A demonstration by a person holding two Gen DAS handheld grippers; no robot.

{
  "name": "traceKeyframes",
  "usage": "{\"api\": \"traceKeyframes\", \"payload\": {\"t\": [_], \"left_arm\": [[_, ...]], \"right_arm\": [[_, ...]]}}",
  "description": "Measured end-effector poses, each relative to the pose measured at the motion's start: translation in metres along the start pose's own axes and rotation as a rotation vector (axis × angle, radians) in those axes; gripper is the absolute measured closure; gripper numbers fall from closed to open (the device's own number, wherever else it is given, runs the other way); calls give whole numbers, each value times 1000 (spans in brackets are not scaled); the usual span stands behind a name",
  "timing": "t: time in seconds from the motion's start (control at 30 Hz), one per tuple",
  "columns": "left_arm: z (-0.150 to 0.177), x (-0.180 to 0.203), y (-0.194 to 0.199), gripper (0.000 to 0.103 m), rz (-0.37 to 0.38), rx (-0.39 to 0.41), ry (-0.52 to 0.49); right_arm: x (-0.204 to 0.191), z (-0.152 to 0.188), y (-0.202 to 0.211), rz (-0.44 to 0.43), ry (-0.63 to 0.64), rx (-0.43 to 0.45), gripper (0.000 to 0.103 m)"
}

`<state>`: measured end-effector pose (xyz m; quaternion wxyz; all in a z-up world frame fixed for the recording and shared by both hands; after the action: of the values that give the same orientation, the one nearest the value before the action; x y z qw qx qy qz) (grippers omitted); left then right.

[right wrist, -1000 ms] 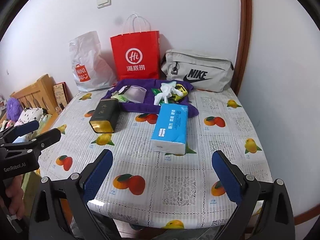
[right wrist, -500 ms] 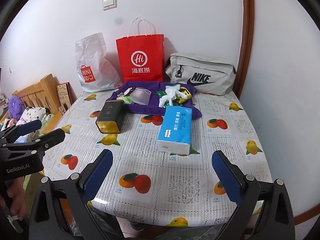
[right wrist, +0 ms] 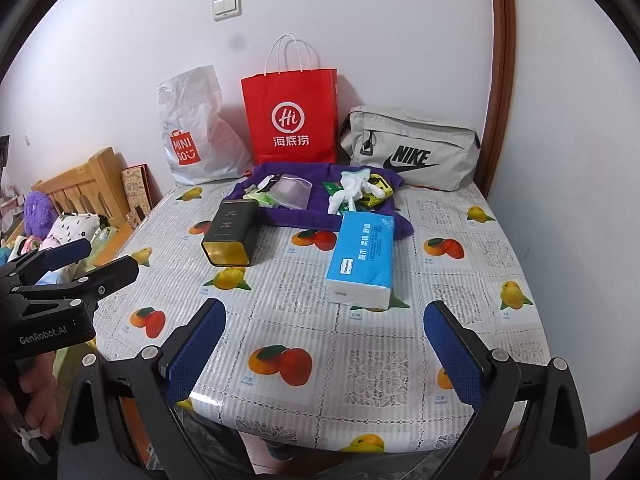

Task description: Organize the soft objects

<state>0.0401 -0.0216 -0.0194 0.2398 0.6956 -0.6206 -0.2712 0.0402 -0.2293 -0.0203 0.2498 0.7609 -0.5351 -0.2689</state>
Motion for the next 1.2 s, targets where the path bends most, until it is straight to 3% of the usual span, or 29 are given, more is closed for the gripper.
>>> {"api": "traceKeyframes", "payload": {"t": [1.2], "left_arm": [[1, 1, 1, 11, -2, 0, 2]], "right_arm": [[4, 1, 2, 5, -3, 0, 5]]}}
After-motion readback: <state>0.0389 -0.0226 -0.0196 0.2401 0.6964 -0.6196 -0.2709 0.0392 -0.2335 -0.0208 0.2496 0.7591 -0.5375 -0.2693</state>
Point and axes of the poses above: each gripper's, at about its wrist camera, not at the fingertips, and y roughly against the way its jaws point, x to its right, z to its underside, the point moved 6 cm from there along -y, roughly the way its jaws point, and after that the axes turned 9 degrees about -z, right-handed, at the moved point
